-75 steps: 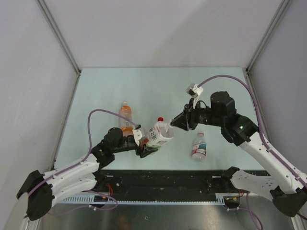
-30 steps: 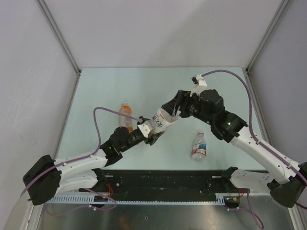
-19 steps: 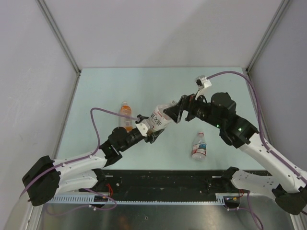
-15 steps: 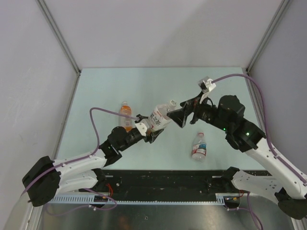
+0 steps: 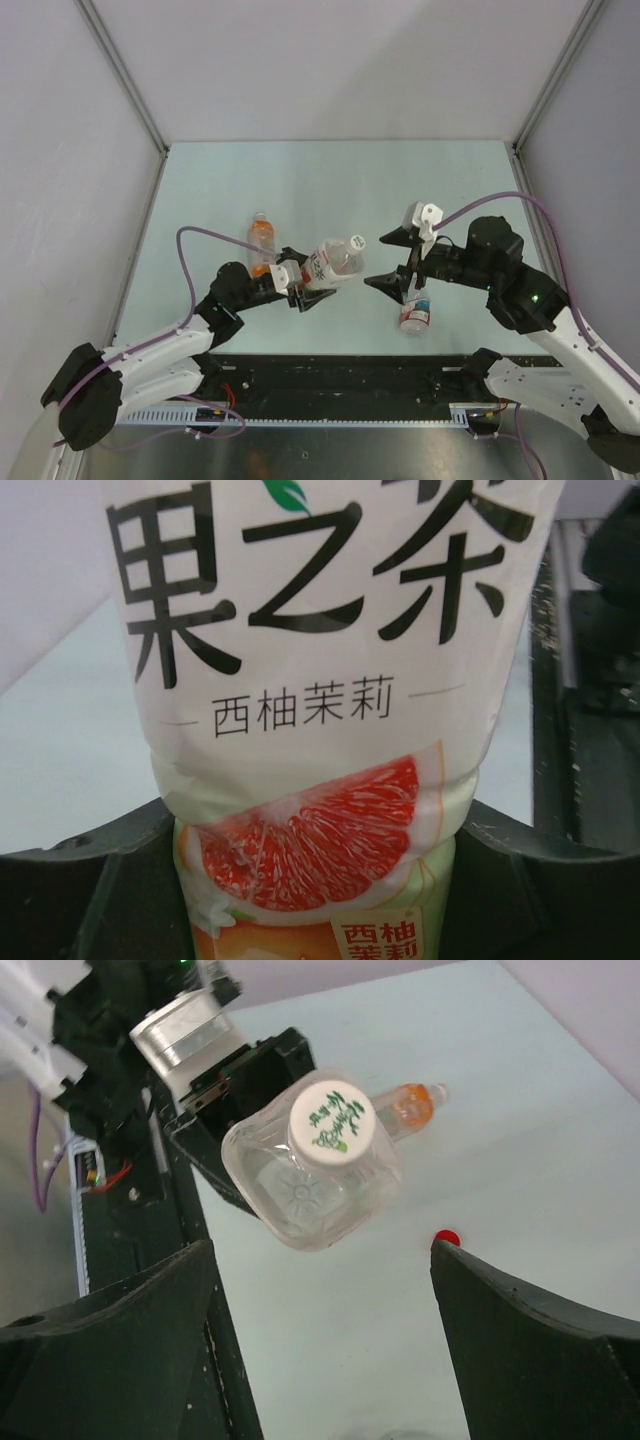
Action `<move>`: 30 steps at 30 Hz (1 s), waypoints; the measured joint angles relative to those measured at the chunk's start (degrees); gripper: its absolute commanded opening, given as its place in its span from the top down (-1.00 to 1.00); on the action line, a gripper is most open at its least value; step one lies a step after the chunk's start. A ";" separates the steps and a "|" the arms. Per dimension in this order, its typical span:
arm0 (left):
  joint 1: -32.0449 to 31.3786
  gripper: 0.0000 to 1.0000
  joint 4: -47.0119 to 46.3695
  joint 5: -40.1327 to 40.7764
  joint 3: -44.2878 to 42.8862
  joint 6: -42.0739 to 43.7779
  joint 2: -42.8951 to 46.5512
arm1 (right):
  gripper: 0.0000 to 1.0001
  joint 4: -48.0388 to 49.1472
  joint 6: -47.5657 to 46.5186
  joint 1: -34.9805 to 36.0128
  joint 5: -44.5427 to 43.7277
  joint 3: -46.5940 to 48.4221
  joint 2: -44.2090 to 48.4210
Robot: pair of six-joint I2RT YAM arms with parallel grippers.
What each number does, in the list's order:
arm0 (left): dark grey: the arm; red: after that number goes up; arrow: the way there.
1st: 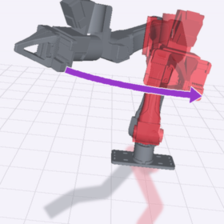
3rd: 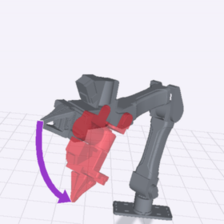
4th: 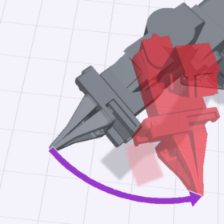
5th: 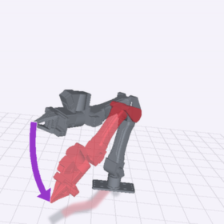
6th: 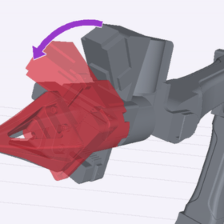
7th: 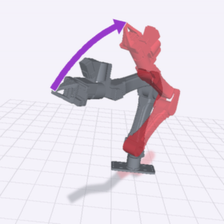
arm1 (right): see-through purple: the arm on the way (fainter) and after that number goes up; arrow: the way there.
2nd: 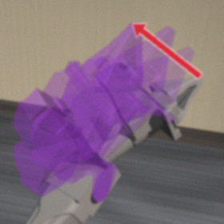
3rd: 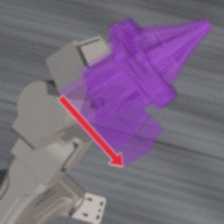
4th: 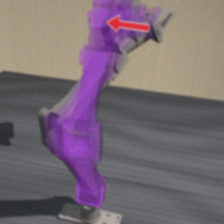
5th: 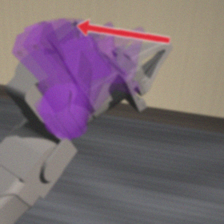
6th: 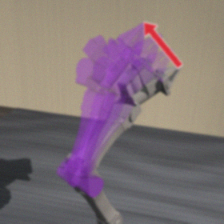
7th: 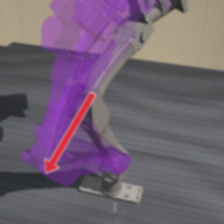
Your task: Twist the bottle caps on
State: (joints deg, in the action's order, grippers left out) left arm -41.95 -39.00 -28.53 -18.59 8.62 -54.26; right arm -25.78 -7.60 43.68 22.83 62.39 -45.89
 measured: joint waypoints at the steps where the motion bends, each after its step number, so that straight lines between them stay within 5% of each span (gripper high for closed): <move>1: 0.39 1.00 0.55 -1.97 0.11 0.00 0.00 | -0.77 -0.11 -1.79 0.00 1.68 -0.57 0.00; 13: 1.44 1.00 4.94 -16.79 0.11 2.01 -0.17 | -0.56 0.98 -12.02 0.04 13.94 -1.77 -0.07; 30: 1.49 1.00 6.19 -18.64 0.11 2.45 -1.14 | 0.11 3.34 -13.51 0.50 18.88 -1.77 -1.49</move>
State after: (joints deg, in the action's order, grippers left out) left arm -40.47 -32.82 -47.18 -18.48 11.07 -55.40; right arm -22.44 -21.10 44.18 41.71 60.62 -47.37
